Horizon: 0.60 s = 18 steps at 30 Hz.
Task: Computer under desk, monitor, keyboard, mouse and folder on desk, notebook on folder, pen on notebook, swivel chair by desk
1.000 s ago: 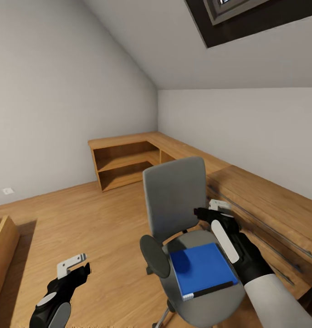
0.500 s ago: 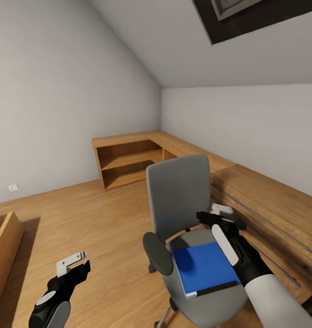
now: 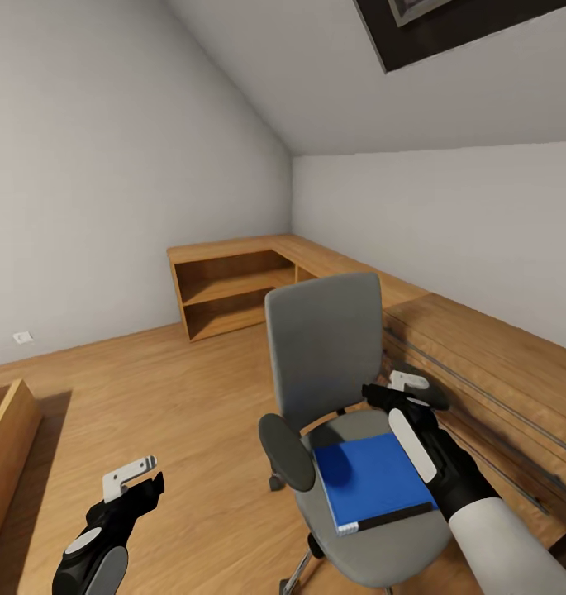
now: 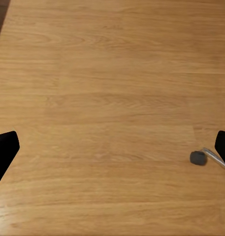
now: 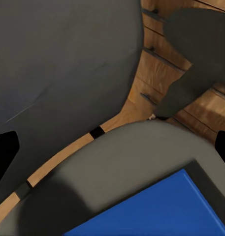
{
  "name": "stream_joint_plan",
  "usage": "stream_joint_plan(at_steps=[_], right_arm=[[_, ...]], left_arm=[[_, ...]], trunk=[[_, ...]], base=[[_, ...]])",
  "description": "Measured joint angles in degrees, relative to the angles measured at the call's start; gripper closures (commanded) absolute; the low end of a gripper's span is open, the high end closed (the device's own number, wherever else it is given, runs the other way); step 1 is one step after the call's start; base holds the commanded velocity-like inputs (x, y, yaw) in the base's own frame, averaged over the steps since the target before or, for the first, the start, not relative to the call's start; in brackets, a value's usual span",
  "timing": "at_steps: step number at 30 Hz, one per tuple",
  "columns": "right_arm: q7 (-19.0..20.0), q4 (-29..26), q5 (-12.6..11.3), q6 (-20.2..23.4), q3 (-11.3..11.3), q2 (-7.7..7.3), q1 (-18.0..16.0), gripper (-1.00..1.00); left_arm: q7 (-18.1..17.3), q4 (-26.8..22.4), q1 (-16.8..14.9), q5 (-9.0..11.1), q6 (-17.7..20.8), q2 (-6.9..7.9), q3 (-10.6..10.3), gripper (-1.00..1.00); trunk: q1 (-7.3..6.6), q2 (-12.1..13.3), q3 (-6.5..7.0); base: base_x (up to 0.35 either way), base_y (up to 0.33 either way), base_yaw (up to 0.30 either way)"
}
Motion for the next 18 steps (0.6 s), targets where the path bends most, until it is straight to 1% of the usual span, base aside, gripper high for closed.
stream_joint_plan(at_steps=[13, 18], right_arm=[[0.1, 0.0, 0.0, 0.1, 0.2, -0.57, 0.0, -1.00], [0.3, 2.6, 0.0, -0.1, 0.1, -0.88, 0.0, -1.00]], left_arm=[[0.0, 0.0, 0.0, 0.0, 0.0, 0.00, 0.0, -1.00], [0.0, 0.0, 0.0, 0.0, 0.0, 0.00, 0.0, -1.00]], trunk=[[2.86, -5.2, -2.33], [3.96, -7.2, -3.23]], base=[[0.000, 0.000, 0.000], [0.000, 0.000, 0.000]])
